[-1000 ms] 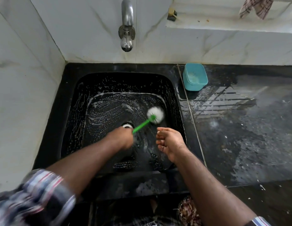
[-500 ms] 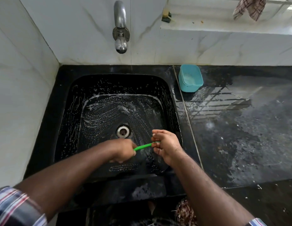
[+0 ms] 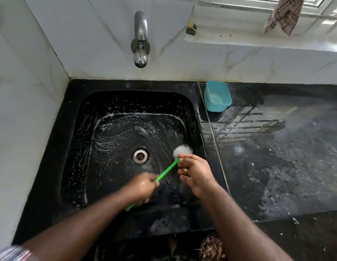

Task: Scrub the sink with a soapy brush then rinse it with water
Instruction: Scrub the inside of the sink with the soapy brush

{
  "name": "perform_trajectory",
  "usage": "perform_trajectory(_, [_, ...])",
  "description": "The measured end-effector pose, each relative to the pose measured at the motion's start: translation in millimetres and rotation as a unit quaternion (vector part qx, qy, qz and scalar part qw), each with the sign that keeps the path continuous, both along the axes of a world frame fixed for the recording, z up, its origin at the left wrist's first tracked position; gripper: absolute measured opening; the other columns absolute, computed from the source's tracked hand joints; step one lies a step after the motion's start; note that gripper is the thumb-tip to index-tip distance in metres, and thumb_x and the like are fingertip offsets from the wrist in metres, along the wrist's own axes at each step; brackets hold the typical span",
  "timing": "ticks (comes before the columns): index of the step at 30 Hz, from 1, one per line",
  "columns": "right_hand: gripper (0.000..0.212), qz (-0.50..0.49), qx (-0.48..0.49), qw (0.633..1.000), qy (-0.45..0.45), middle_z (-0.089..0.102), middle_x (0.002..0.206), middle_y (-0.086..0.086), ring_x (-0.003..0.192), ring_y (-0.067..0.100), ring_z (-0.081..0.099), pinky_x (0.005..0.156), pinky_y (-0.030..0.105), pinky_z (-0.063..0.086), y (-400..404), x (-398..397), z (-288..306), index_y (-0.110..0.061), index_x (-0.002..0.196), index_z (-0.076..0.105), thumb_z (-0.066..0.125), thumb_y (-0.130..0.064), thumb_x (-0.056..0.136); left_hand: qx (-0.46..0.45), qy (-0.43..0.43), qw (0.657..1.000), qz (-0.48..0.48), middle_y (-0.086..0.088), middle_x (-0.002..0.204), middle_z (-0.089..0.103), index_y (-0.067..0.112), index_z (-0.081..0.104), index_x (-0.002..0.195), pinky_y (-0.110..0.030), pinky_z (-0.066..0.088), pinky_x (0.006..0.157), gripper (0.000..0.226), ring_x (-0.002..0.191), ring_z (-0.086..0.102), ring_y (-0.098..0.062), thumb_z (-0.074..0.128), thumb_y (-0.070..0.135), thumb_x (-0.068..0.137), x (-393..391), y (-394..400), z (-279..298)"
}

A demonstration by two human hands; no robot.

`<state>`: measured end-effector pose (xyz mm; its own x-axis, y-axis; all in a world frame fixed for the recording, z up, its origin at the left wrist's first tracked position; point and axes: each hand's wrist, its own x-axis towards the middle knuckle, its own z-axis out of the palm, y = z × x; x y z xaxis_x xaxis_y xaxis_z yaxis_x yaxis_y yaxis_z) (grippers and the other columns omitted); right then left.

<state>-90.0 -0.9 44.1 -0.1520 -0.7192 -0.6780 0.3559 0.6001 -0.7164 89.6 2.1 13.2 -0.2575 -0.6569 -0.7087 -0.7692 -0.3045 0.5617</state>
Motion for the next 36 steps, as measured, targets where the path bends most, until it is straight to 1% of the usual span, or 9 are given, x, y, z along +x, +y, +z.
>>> perform_trajectory(4, [0.02, -0.012, 0.012, 1.0, 0.012, 0.059, 0.068, 0.005, 0.051, 0.015, 0.051, 0.048, 0.023, 0.038, 8.6, -8.8, -1.7, -0.008, 0.107, 0.064, 0.053, -0.001, 0.091, -0.096, -0.064, 0.993, 0.026, -0.02, 0.093, 0.073, 0.006, 0.068, 0.11, -0.03, 0.048, 0.06, 0.029, 0.082, 0.071, -0.033, 0.048, 0.022, 0.096, -59.9, -74.0, -9.0])
perform_trajectory(8, [0.023, -0.016, 0.01, 1.0, 0.009, 0.059, 0.068, 0.005, 0.051, 0.014, 0.051, 0.049, 0.024, 0.037, 11.5, -15.2, -1.7, -0.005, 0.112, 0.063, 0.053, -0.001, 0.091, -0.067, -0.062, 0.996, 0.005, -0.008, 0.059, 0.064, 0.002, 0.068, 0.092, -0.024, 0.045, 0.046, 0.026, 0.048, 0.061, -0.023, 0.048, 0.017, 0.094, -74.4, -96.5, -2.8])
perform_trajectory(12, [0.026, -0.021, 0.005, 1.0, -0.004, 0.059, 0.069, 0.006, 0.051, 0.015, 0.05, 0.047, 0.023, 0.037, 11.5, -19.6, -0.6, -0.003, 0.114, 0.062, 0.052, 0.001, 0.09, 0.059, -0.005, 0.992, -0.108, -0.002, 0.058, 0.052, 0.001, 0.062, 0.112, -0.02, 0.037, 0.039, 0.027, 0.039, 0.045, -0.013, 0.046, 0.016, 0.098, -44.6, -29.2, 21.2])
perform_trajectory(15, [0.025, -0.012, 0.002, 1.0, -0.008, 0.061, 0.07, 0.006, 0.053, 0.015, 0.052, 0.047, 0.024, 0.04, 8.2, -22.9, 0.8, -0.003, 0.112, 0.063, 0.052, 0.001, 0.09, 0.182, 0.073, 0.979, -0.051, 0.001, 0.058, 0.044, 0.008, 0.057, 0.116, -0.014, 0.028, 0.032, 0.023, 0.035, 0.035, -0.007, 0.043, 0.017, 0.1, -14.4, 3.5, 34.7])
perform_trajectory(20, [0.025, -0.008, 0.004, 1.0, -0.005, 0.06, 0.072, 0.007, 0.051, 0.014, 0.051, 0.047, 0.024, 0.039, -1.6, -22.6, 0.1, -0.004, 0.112, 0.063, 0.053, 0.001, 0.09, 0.089, 0.106, 0.984, 0.108, -0.004, 0.055, 0.042, 0.009, 0.057, 0.095, -0.011, 0.025, 0.031, 0.012, 0.026, 0.032, -0.008, 0.046, 0.011, 0.098, -53.5, -40.6, 12.0])
perform_trajectory(24, [0.024, -0.002, 0.009, 1.0, 0.003, 0.059, 0.07, 0.005, 0.051, 0.013, 0.052, 0.048, 0.025, 0.04, -0.1, -19.5, 0.4, -0.003, 0.113, 0.063, 0.053, -0.001, 0.091, 0.059, 0.113, 0.968, 0.218, -0.005, 0.055, 0.044, 0.008, 0.05, 0.073, -0.011, 0.024, 0.03, 0.027, 0.025, 0.033, -0.008, 0.045, 0.014, 0.099, -95.4, -96.9, -1.2])
perform_trajectory(28, [0.026, 0.0, 0.01, 1.0, 0.005, 0.059, 0.069, 0.004, 0.05, 0.013, 0.051, 0.047, 0.024, 0.039, 2.9, -20.7, 1.8, -0.003, 0.113, 0.062, 0.053, 0.0, 0.09, 0.071, 0.092, 0.983, 0.145, -0.005, 0.052, 0.044, 0.007, 0.051, 0.07, -0.011, 0.025, 0.03, 0.03, 0.024, 0.033, -0.01, 0.047, 0.016, 0.098, -88.2, -83.9, 5.6])
perform_trajectory(32, [0.028, -0.011, 0.01, 1.0, -0.002, 0.059, 0.072, 0.006, 0.05, 0.015, 0.05, 0.044, 0.024, 0.038, 0.3, -23.5, 4.9, -0.003, 0.113, 0.062, 0.053, 0.002, 0.087, 0.16, 0.074, 0.984, 0.007, 0.0, 0.051, 0.045, 0.005, 0.06, 0.099, -0.014, 0.027, 0.031, 0.017, 0.031, 0.034, -0.01, 0.047, 0.015, 0.096, -41.2, -8.0, 29.0])
perform_trajectory(36, [0.025, -0.006, 0.009, 1.0, -0.001, 0.059, 0.071, 0.006, 0.049, 0.015, 0.051, 0.045, 0.023, 0.038, -4.4, -24.4, 8.4, -0.008, 0.106, 0.063, 0.053, 0.002, 0.086, 0.198, 0.12, 0.969, 0.088, 0.001, 0.052, 0.041, 0.006, 0.055, 0.094, -0.009, 0.023, 0.031, 0.013, 0.031, 0.028, -0.007, 0.045, 0.012, 0.098, -36.6, 5.1, 35.6])
